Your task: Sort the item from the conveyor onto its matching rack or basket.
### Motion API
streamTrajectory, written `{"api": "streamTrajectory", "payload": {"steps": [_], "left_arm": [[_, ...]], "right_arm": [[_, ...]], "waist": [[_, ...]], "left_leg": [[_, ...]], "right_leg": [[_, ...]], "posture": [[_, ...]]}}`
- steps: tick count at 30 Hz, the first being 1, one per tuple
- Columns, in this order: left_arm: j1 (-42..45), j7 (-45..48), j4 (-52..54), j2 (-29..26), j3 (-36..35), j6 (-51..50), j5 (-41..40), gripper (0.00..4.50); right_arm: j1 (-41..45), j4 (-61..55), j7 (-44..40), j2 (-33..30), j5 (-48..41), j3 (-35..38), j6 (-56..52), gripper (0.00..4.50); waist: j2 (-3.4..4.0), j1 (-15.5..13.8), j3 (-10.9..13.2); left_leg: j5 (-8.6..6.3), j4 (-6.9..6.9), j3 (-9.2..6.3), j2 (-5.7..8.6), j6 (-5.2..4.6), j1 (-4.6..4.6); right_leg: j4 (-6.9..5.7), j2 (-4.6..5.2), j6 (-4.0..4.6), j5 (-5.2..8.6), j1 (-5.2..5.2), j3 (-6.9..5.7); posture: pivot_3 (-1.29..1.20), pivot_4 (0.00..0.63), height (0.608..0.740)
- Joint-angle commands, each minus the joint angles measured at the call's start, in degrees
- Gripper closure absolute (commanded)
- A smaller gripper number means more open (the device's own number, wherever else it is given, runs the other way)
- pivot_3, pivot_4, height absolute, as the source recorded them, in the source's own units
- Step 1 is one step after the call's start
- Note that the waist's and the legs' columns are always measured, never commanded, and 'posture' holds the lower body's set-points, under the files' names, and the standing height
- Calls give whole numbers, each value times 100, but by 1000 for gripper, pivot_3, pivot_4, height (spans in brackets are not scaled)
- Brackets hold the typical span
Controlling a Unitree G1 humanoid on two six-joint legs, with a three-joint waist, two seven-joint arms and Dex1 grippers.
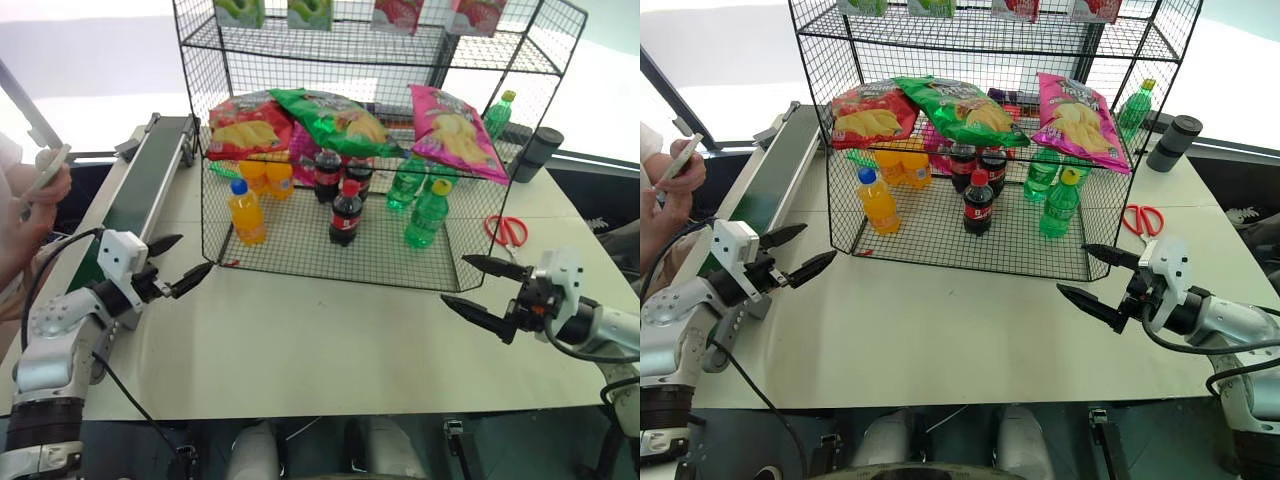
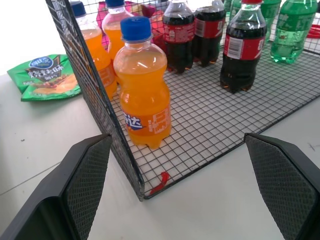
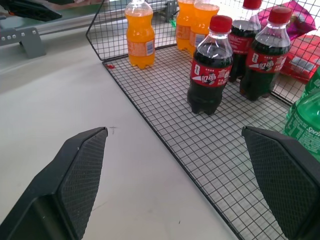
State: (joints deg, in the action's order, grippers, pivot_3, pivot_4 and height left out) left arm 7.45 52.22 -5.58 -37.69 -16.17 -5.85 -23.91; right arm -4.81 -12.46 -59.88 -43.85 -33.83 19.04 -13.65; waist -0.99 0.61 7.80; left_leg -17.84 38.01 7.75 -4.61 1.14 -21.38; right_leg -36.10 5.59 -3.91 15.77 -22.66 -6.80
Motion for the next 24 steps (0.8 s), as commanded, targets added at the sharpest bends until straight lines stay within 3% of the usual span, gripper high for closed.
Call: {"api": "streamTrajectory", "payload": {"steps": [1,24], "left_arm": [[19,31,92,-45,-6,132,45,0],[295,556,-167,-30,181,252,-26,0]], "right_arm": [[-26,-77,-3,-7,33,169,148,18],[-121,-60,17,-33,140,224,259,18]], "waist": [[0,-1,0],[0,2,0]], "left_leg": [[0,0,0,0,0,0],[1,1,0,1,2,1]], "right_leg": [[0,0,0,0,0,0],[-1,-1,0,0,1,0]], "posture": [[0,150,726],[0,150,726]]}}
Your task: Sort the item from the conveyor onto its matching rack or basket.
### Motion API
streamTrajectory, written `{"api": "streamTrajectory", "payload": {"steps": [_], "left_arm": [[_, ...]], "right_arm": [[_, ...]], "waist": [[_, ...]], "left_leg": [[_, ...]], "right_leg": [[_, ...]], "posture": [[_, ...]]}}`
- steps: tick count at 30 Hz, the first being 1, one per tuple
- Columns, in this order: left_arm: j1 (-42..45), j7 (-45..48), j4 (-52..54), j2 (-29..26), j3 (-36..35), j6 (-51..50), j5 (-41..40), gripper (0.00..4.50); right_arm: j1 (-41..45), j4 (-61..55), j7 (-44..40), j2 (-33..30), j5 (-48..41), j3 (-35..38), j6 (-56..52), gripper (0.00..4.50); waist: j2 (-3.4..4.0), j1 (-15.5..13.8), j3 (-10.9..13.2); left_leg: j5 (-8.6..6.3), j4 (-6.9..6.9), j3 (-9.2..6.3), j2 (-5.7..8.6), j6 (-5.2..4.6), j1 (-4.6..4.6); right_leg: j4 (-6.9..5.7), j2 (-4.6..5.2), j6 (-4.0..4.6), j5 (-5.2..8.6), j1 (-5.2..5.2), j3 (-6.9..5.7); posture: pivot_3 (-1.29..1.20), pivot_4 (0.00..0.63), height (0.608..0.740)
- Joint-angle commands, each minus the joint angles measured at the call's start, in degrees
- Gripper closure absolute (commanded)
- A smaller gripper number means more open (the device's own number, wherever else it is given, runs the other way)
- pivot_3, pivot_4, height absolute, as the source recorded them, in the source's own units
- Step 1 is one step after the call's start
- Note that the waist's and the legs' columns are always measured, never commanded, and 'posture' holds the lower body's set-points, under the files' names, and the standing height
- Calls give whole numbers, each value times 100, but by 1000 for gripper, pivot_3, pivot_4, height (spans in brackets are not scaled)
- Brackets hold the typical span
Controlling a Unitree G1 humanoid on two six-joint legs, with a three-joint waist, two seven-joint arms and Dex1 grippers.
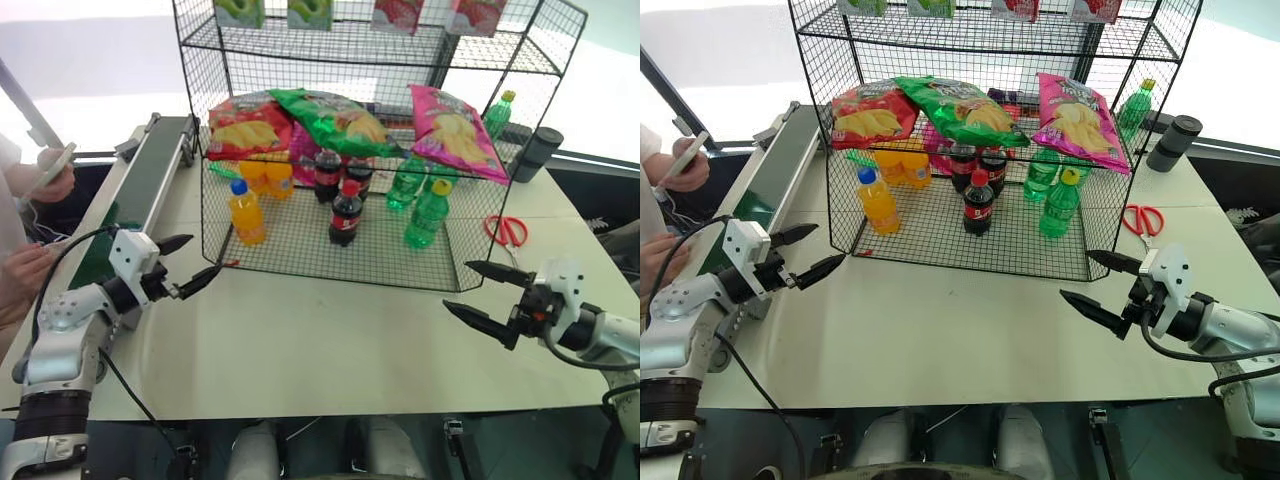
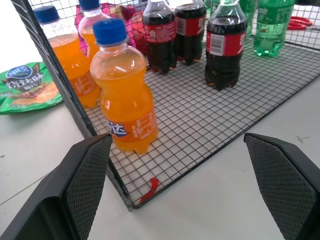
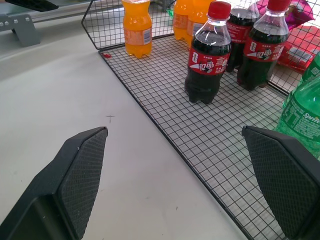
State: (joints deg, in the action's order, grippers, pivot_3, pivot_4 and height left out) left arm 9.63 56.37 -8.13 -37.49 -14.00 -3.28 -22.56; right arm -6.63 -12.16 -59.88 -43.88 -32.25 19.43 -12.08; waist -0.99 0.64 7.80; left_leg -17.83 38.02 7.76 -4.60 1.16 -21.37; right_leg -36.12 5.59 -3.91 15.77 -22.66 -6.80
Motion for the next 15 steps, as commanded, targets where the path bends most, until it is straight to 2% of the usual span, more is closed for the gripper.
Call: {"api": "streamTrajectory", "payload": {"steps": [1,15], "left_arm": [[79,185,93,-56,-66,29,-189,0],[-537,286,385,-186,-421,-65,-471,0]], "right_arm": [[82,-81,20,-25,-8,162,108,18],[281,116,-162,-43,72,-3,141,18]], "waist": [[0,-2,0],[0,-6,0]], "left_leg": [[0,0,0,0,0,0],[0,0,-1,-1,1,0]], "right_leg": [[0,0,0,0,0,0],[0,0,0,0,0,0]], "posture": [[0,150,726],[0,150,726]]}}
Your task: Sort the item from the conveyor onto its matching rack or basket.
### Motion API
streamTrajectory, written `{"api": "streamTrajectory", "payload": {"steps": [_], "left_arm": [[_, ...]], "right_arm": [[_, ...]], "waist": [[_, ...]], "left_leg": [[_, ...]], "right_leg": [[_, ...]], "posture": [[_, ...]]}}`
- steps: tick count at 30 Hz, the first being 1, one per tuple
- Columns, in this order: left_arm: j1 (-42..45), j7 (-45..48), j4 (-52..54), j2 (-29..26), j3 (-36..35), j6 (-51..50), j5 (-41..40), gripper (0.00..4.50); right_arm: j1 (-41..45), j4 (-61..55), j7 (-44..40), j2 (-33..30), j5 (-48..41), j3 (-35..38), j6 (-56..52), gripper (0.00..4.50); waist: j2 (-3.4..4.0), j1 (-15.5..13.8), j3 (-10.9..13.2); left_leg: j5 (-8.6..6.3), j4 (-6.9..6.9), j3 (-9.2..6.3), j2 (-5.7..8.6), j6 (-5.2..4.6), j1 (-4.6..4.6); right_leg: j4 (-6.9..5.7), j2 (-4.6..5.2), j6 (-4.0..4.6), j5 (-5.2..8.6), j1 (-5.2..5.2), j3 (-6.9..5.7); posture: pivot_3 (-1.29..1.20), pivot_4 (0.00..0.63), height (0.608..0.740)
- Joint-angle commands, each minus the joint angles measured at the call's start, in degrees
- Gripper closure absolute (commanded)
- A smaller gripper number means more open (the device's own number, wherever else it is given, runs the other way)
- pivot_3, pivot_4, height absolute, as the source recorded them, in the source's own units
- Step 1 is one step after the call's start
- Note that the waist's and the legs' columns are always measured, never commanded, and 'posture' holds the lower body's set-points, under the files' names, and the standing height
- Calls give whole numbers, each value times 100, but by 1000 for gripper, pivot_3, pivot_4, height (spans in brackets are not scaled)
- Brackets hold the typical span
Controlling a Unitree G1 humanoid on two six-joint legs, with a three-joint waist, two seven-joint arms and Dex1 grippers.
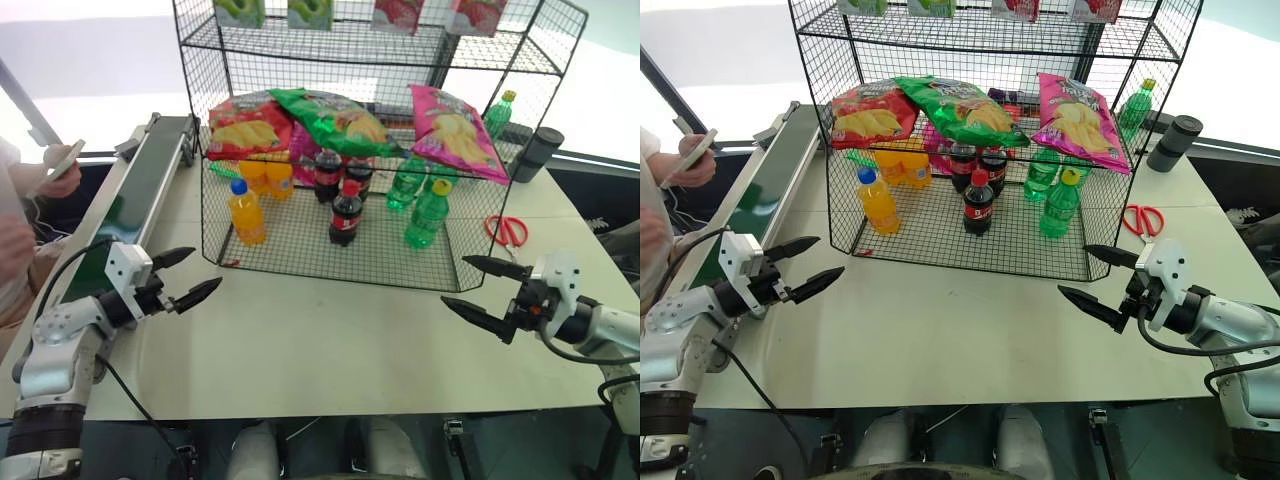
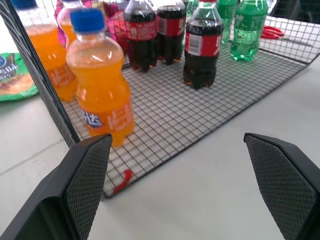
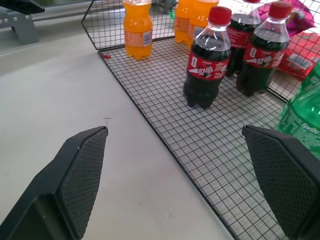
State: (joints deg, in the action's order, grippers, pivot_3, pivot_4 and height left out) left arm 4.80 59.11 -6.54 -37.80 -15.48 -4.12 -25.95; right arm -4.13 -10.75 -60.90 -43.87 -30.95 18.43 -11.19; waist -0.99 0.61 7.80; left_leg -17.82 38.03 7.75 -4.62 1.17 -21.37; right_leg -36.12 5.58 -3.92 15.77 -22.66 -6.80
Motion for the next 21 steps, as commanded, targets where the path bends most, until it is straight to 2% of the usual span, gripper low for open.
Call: {"api": "streamTrajectory", "payload": {"steps": [1,9,21], "left_arm": [[-76,12,275,-167,-277,-18,-160,0],[-346,-27,491,-165,-372,1,-147,0],[-295,-263,519,-94,-294,152,-79,0]], "right_arm": [[16,-33,-79,-57,-66,109,31,18],[6,-67,-168,-30,-77,62,-34,18],[122,-14,-226,-27,13,-21,-5,18]], "waist": [[-1,-2,0],[0,20,0],[0,2,0]], "left_leg": [[0,0,0,0,0,0],[0,0,-1,-3,-1,1],[0,0,-1,-3,-1,1]], "right_leg": [[0,0,0,0,1,0],[0,0,0,0,-1,0],[0,0,1,0,0,0]], "posture": [[0,150,726],[0,150,726],[0,150,726]]}}
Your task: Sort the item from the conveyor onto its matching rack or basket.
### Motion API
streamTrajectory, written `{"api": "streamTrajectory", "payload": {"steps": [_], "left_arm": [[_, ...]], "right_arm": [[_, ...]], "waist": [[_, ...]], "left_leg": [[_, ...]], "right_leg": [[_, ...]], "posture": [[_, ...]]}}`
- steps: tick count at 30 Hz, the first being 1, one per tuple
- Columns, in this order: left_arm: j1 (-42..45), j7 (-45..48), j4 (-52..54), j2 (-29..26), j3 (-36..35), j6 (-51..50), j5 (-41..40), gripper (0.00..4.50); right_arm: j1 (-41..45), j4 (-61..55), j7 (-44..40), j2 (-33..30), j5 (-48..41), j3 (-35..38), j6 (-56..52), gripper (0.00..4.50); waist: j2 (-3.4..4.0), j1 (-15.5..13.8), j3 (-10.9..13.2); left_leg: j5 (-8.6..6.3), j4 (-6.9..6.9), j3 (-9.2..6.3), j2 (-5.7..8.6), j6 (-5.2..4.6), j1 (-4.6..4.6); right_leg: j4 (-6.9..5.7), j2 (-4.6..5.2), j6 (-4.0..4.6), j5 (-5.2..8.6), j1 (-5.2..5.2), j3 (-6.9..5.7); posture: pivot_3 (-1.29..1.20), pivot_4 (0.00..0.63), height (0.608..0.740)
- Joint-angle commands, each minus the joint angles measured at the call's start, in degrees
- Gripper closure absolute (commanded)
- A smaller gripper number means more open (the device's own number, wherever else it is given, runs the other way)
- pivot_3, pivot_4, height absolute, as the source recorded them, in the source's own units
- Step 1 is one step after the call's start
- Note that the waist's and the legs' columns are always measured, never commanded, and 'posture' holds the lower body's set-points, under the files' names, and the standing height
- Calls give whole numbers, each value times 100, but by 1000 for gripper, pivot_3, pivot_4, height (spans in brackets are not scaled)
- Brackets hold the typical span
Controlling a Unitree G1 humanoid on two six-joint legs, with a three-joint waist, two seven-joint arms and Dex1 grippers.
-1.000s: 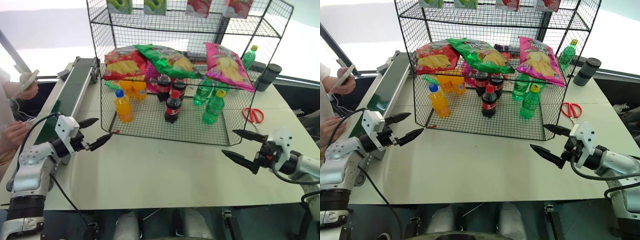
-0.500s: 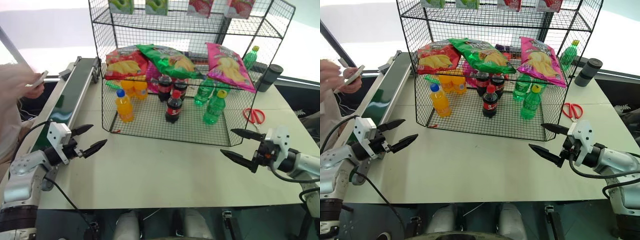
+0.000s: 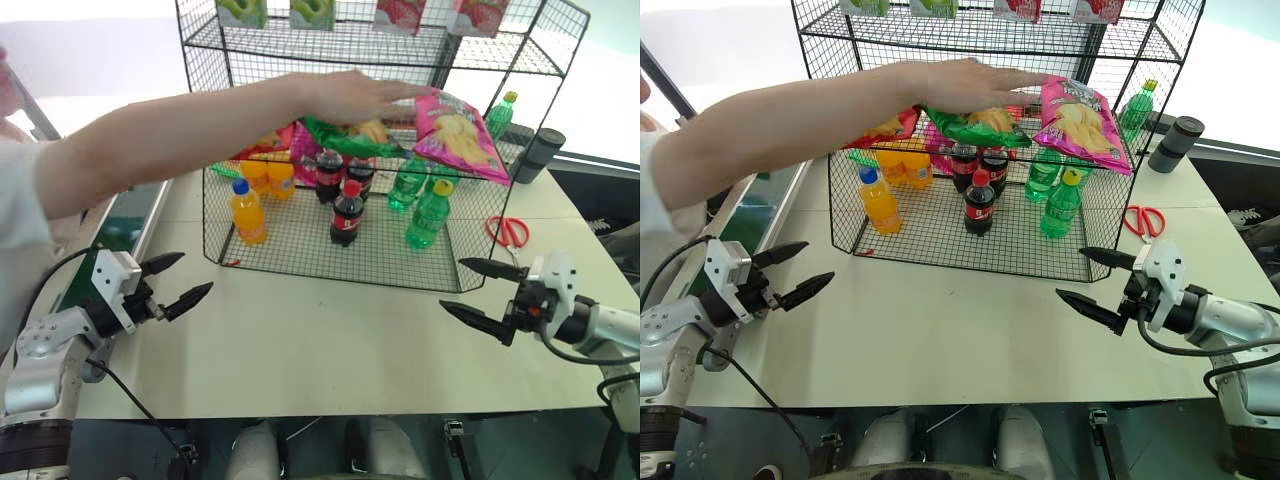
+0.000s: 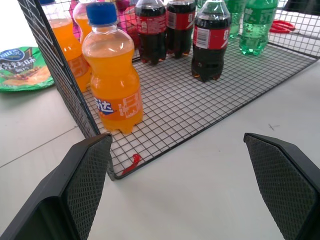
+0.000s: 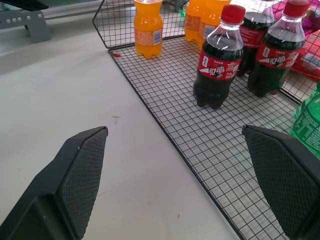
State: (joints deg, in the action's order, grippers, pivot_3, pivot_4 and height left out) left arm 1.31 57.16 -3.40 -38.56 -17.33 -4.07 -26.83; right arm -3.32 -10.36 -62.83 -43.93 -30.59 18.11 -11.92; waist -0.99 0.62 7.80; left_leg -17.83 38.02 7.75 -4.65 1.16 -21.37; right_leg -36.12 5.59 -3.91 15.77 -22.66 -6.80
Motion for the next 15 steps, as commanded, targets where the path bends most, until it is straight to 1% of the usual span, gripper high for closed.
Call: {"api": "streamTrajectory", "payload": {"steps": [1,7,11,15], "left_arm": [[59,-71,199,-22,-108,106,-11,0],[77,-36,200,-27,-38,135,-3,0],[104,-58,199,-11,-22,-26,-80,0],[148,-38,187,13,22,100,16,0]], "right_arm": [[39,-62,-31,-15,-29,9,58,18],[66,-67,5,15,-18,-23,63,18],[131,-37,64,52,-9,-58,99,18],[196,-49,104,59,-4,-106,83,18]], "waist": [[0,1,0],[0,0,0],[0,3,0],[0,1,0]], "left_leg": [[0,0,0,0,0,0],[0,0,0,1,0,0],[0,0,0,1,0,0],[0,0,0,1,0,0]], "right_leg": [[0,0,0,0,0,0],[0,0,0,0,0,0],[0,-1,0,0,0,0],[-1,-1,0,0,0,0]], "posture": [[0,150,726],[0,150,726],[0,150,726],[0,150,726]]}}
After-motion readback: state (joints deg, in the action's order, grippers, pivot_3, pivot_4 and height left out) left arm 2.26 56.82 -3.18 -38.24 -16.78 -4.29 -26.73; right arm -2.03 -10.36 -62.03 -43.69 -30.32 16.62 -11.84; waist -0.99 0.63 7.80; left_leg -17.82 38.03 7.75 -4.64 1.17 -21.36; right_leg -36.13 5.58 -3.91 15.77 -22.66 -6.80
